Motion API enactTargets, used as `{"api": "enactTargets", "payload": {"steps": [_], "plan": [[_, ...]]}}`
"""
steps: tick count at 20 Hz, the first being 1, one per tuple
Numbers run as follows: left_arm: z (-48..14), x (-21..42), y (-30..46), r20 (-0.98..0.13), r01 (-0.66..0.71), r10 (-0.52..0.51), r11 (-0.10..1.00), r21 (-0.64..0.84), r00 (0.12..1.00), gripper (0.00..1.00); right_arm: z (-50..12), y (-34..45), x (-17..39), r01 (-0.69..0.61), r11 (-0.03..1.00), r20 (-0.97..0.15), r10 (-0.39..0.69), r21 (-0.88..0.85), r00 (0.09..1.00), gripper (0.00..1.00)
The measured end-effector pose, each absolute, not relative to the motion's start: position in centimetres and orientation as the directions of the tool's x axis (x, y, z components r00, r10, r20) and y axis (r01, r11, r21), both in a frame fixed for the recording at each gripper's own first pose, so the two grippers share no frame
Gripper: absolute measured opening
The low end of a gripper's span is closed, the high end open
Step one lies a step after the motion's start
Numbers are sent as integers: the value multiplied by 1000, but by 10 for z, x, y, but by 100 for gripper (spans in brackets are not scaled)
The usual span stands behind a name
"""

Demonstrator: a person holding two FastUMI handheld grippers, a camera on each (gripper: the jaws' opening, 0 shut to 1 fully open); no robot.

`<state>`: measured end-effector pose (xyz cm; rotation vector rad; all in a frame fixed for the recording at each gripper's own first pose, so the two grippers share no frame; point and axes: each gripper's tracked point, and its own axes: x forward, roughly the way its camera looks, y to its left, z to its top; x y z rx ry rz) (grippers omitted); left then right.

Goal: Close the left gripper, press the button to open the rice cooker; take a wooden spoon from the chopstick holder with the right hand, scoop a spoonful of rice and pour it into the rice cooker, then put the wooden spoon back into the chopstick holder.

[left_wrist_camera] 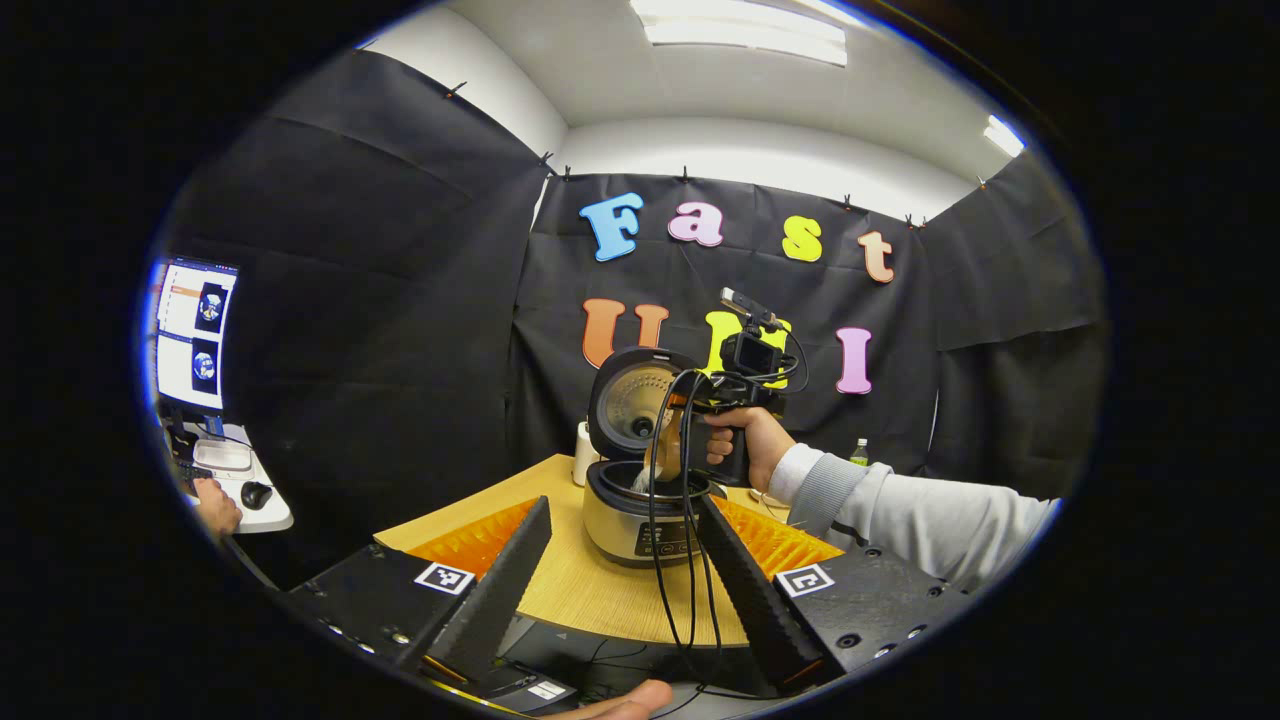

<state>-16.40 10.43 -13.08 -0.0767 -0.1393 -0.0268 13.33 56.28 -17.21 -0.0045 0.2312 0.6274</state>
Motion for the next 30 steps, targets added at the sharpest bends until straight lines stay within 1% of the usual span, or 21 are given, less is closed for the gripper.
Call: {"api": "enactTargets", "payload": {"steps": [9,16,21,24,26,30], "plan": [[-129,-166,97,140,46,-36,997,-63,989,94,-175,549,130,-554,788,-169,528,-268,832,16],[-130,-162,97,135,30,-21,998,-64,991,94,-171,539,124,-518,768,-146,503,-378,852,16],[-127,-161,95,142,10,-2,998,-55,990,94,-152,517,123,-498,790,-111,493,-359,863,16],[-122,-162,87,158,17,-9,999,-49,987,94,-126,494,121,-487,815,-64,494,-314,867,16],[-120,-163,80,167,23,-16,999,-39,986,94,-109,472,118,-482,831,-43,490,-278,871,14],[-116,-166,70,181,24,-20,1000,-17,983,94,-75,412,114,-471,858,-30,475,-205,879,16]]}}
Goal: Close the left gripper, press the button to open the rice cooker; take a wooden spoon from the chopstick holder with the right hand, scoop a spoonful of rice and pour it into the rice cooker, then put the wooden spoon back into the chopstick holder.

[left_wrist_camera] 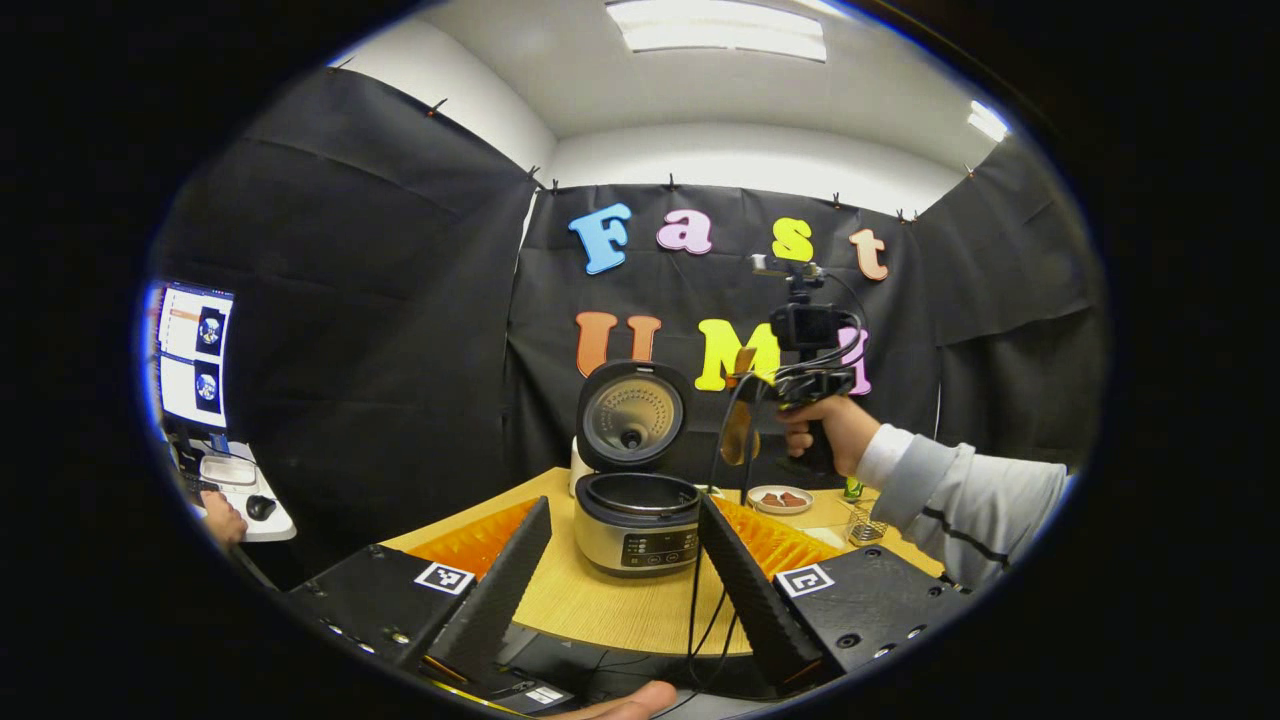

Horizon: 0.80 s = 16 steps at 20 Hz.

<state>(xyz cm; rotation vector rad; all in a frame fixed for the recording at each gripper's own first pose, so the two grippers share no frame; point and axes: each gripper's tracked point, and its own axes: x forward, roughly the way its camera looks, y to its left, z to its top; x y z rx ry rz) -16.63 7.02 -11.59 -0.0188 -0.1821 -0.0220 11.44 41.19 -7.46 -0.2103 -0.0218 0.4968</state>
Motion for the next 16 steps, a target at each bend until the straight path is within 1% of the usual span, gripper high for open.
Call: {"api": "enactTargets", "payload": {"steps": [3,5,7,11,12,14,16], "plan": [[-114,-166,69,189,9,-5,1000,-18,982,94,-49,350,118,-415,889,1,423,-194,906,16],[-112,-167,66,193,6,-2,1000,-22,981,94,-37,305,128,-355,917,24,365,-180,931,14],[-111,-167,65,196,3,4,999,-33,981,94,-32,264,141,-303,939,31,311,-161,950,16],[-107,-163,58,207,1,15,997,-75,978,94,-47,195,174,-220,966,16,225,-137,974,16],[-108,-161,53,207,11,7,996,-85,978,94,-56,179,183,-196,972,4,199,-129,980,16],[-109,-159,31,200,60,-43,995,-76,979,94,-77,153,202,-168,979,-24,166,-113,986,16],[-112,-154,23,191,71,-59,996,-56,980,94,-97,128,220,-137,986,-50,133,-95,990,16]]}}
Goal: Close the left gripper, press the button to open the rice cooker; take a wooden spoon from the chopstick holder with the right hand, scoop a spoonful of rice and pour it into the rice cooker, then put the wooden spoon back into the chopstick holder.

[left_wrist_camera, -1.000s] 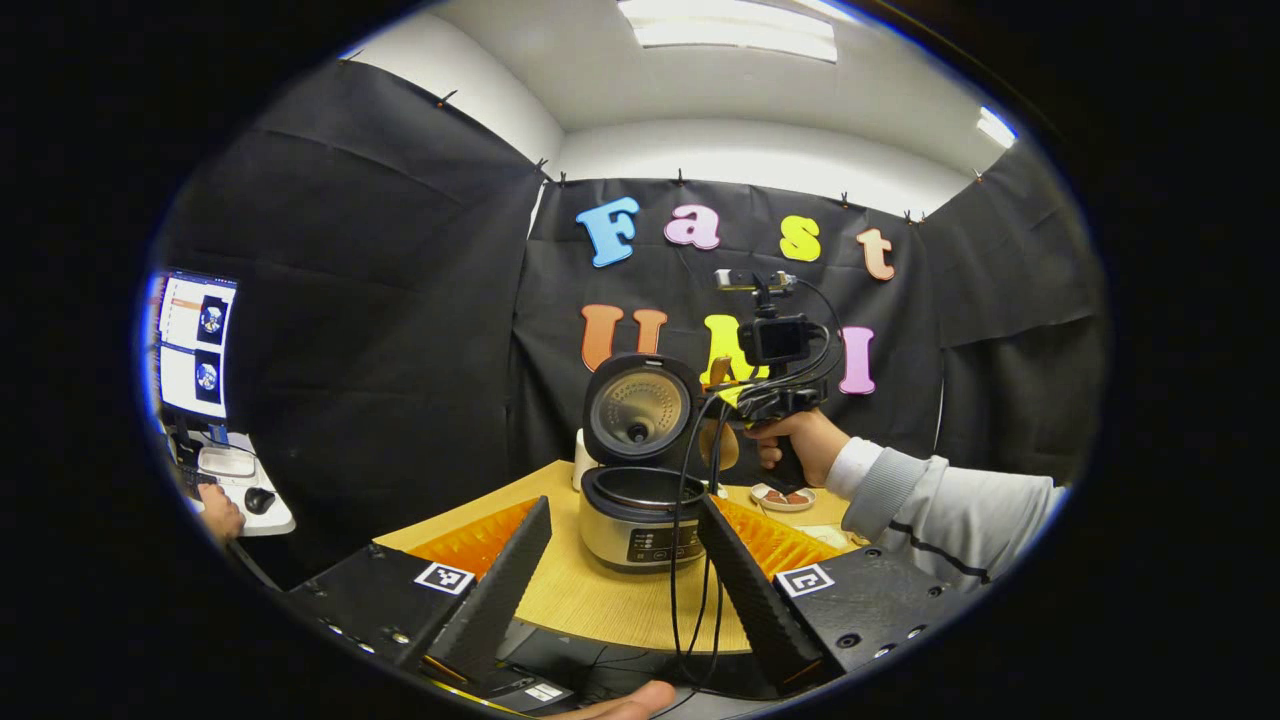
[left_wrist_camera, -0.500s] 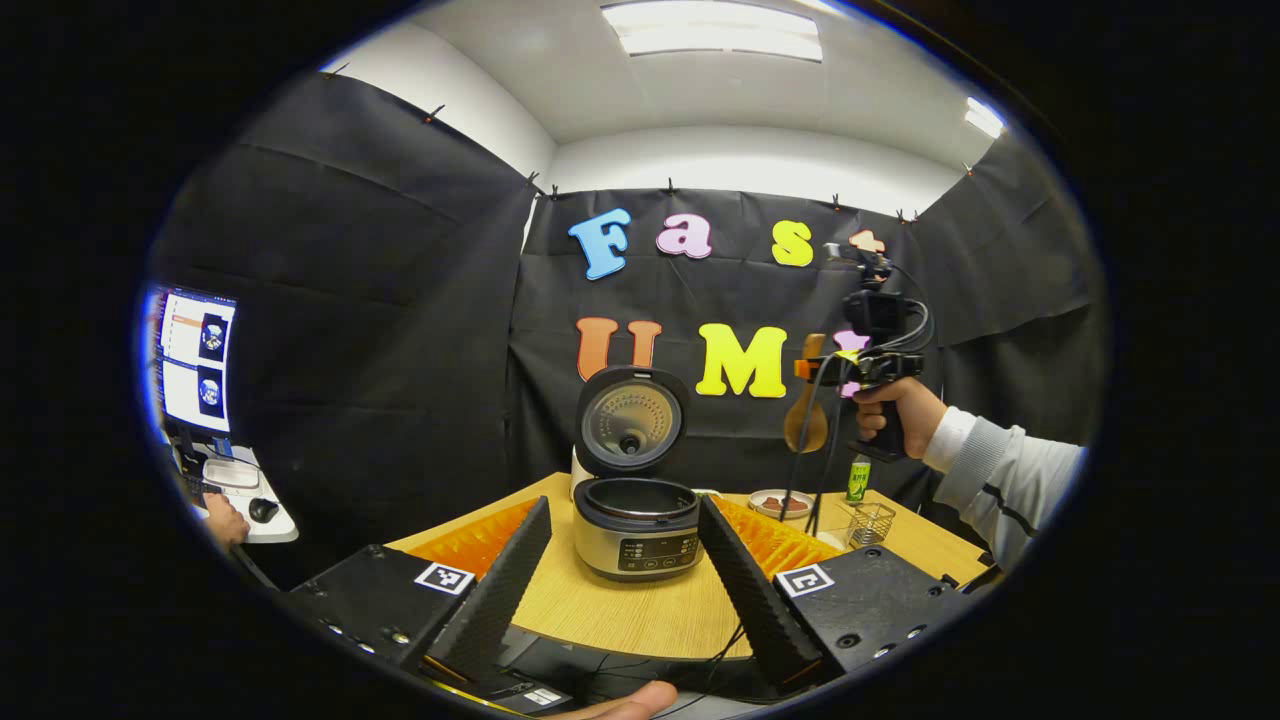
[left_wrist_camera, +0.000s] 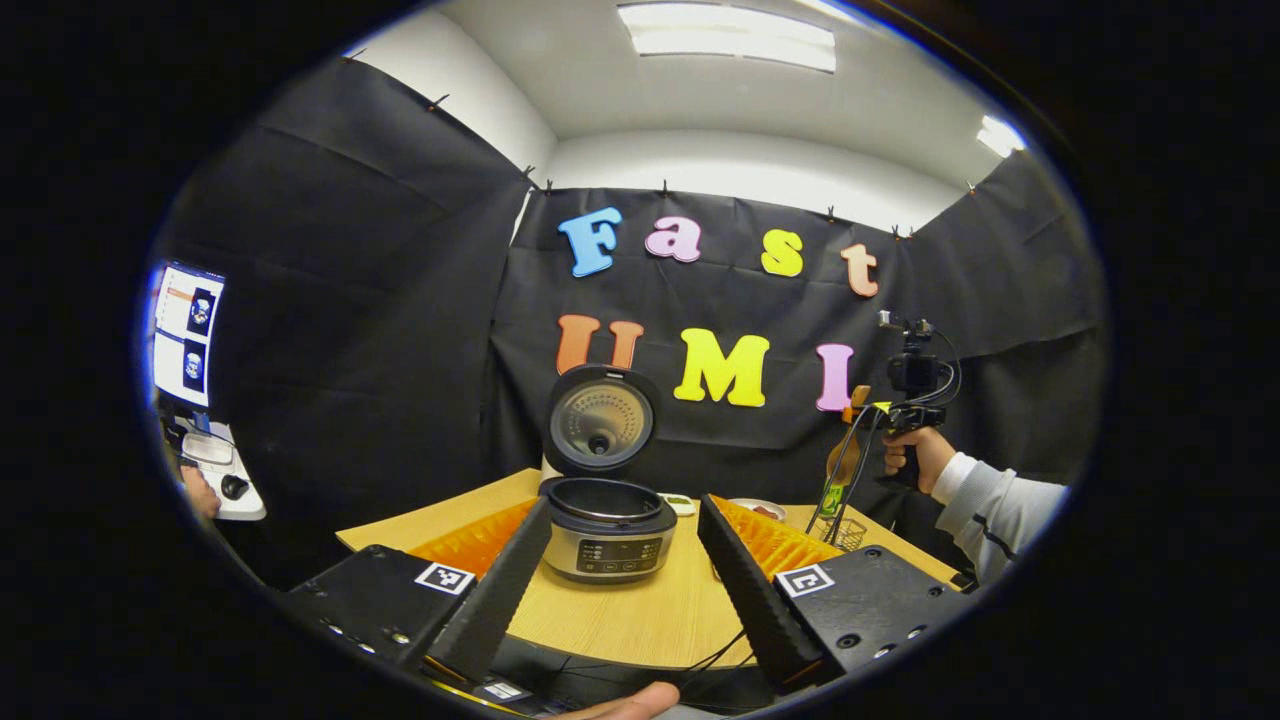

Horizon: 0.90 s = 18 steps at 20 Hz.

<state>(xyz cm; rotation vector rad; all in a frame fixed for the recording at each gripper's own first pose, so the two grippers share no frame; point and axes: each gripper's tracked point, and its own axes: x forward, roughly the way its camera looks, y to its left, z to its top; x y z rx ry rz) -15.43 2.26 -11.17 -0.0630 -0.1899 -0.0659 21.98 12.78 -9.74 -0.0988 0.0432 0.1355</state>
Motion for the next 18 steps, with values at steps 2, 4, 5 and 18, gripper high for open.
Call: {"api": "enactTargets", "payload": {"steps": [2,4,5,18], "plan": [[-115,-150,22,181,62,-53,997,-45,982,94,-119,101,238,-96,993,-74,91,-68,993,16],[-120,-143,15,164,73,-64,996,-50,984,94,-145,79,253,-62,997,-112,57,-42,992,16],[-122,-140,10,154,82,-74,995,-50,985,94,-161,69,260,-42,999,-134,37,-32,990,17],[-136,-123,7,97,68,-63,997,-41,993,94,-280,42,270,-26,983,-347,89,184,934,17]]}}
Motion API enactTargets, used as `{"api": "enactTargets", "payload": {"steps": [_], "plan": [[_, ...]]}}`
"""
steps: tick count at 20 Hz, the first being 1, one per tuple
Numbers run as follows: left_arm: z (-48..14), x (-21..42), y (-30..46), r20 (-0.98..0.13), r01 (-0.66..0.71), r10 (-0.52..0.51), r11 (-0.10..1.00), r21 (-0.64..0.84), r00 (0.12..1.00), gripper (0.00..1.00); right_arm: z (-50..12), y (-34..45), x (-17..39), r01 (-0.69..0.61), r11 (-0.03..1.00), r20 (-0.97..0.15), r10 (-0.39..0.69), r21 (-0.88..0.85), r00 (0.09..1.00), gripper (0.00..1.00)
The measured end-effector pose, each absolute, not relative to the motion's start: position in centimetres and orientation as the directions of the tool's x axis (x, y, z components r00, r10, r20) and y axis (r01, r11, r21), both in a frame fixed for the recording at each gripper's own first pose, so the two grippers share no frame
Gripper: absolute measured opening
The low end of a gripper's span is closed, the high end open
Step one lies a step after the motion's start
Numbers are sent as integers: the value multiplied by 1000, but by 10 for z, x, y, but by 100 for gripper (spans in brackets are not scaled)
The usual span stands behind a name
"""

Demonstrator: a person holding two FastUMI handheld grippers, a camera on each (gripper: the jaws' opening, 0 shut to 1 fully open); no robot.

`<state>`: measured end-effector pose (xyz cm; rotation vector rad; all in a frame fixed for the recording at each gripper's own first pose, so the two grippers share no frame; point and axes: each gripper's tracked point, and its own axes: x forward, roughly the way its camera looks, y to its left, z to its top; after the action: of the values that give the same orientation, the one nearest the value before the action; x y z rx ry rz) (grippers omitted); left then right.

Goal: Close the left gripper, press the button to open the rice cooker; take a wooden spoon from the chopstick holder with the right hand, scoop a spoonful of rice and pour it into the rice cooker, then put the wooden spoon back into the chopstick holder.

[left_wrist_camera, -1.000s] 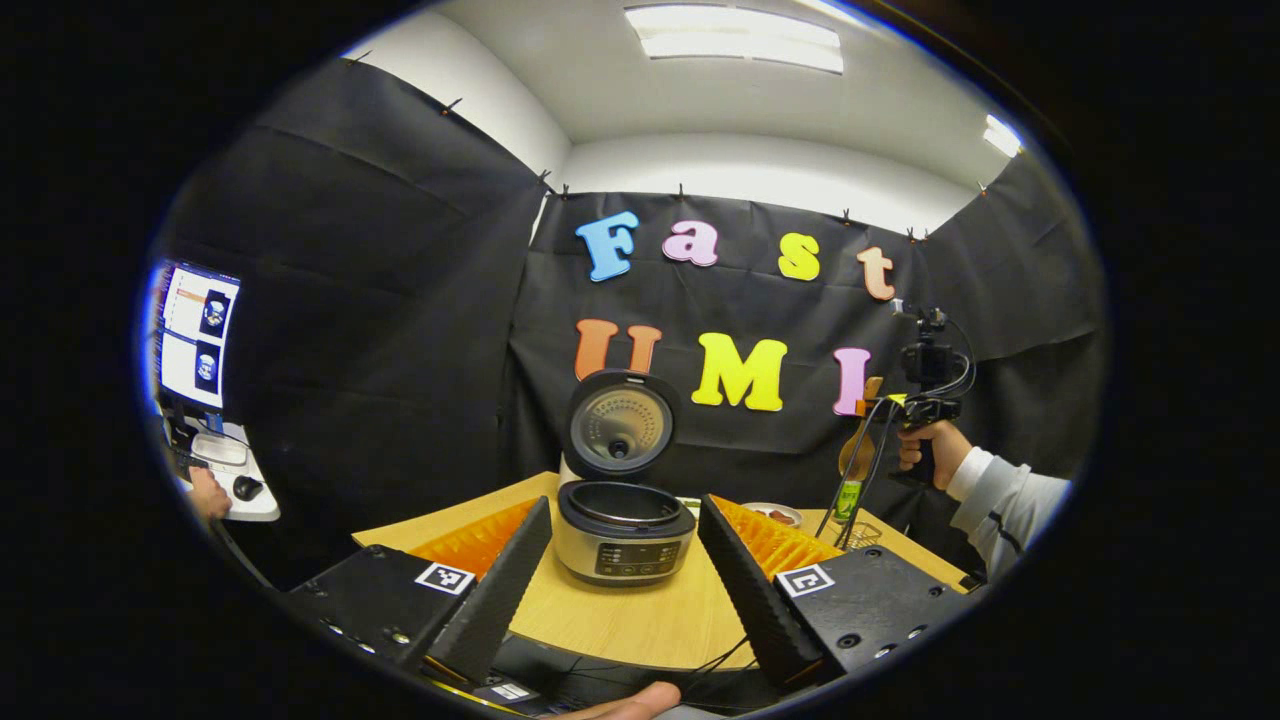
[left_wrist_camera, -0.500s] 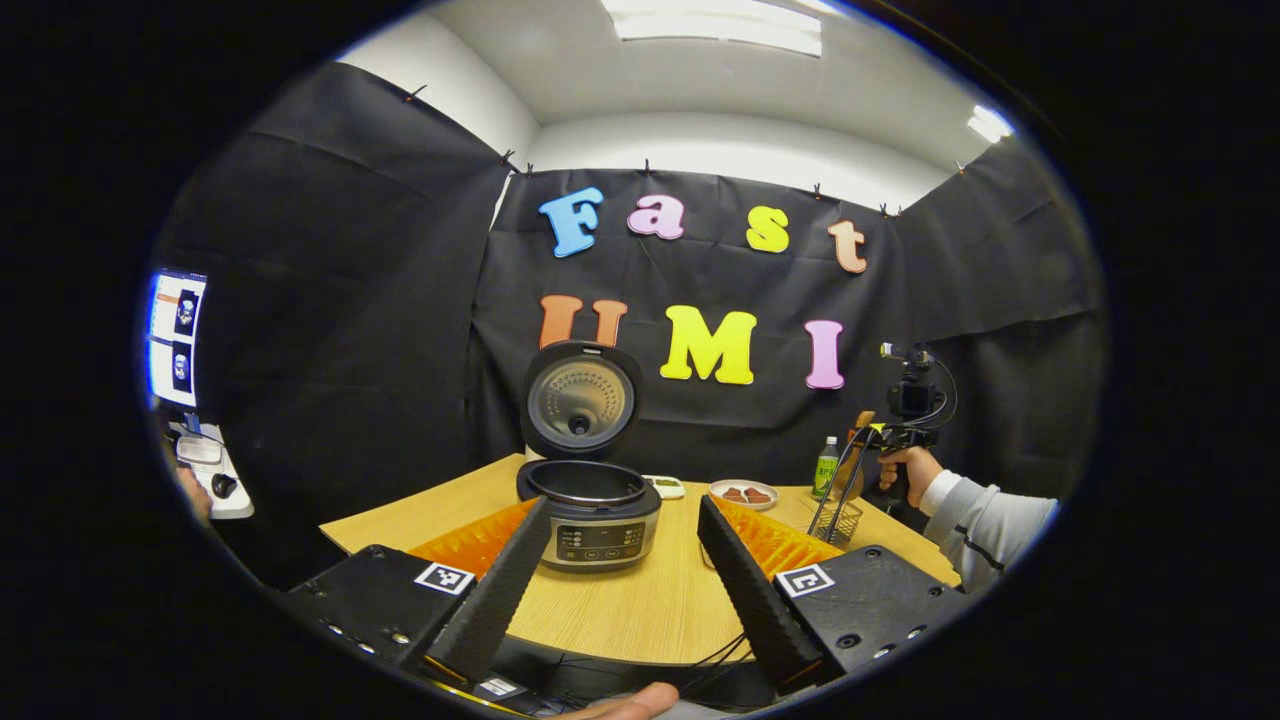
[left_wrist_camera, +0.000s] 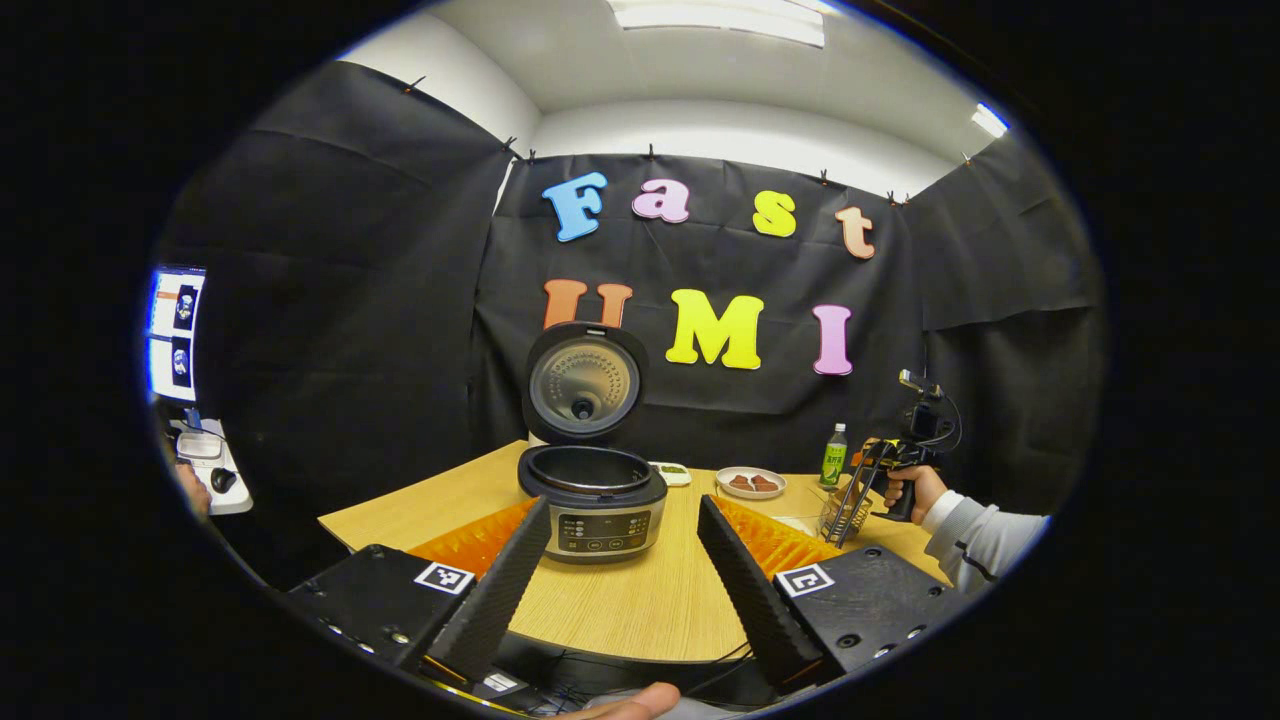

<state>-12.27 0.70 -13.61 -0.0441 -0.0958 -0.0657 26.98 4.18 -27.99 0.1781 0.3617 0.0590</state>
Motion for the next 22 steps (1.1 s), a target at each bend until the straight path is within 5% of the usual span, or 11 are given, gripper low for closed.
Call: {"api": "enactTargets", "payload": {"steps": [4,5,7,11,16,22], "plan": [[-140,-122,3,86,67,-63,997,-38,994,94,-281,38,267,-27,983,-355,91,183,931,26],[-141,-121,2,83,65,-62,997,-36,995,94,-281,33,267,-10,986,-353,70,169,933,45],[-142,-120,1,78,67,-64,997,-37,995,94,-279,24,263,25,990,-353,27,140,935,64],[-145,-115,9,68,16,-15,1000,-7,998,94,-250,11,250,48,993,-283,-16,109,959,81],[-147,-108,13,53,0,1,1000,-15,999,94,-180,25,208,-12,997,-139,22,74,990,93],[-120,-85,27,50,-27,26,999,24,998,94,-108,47,149,-82,997,14,82,5,997,96]]}}
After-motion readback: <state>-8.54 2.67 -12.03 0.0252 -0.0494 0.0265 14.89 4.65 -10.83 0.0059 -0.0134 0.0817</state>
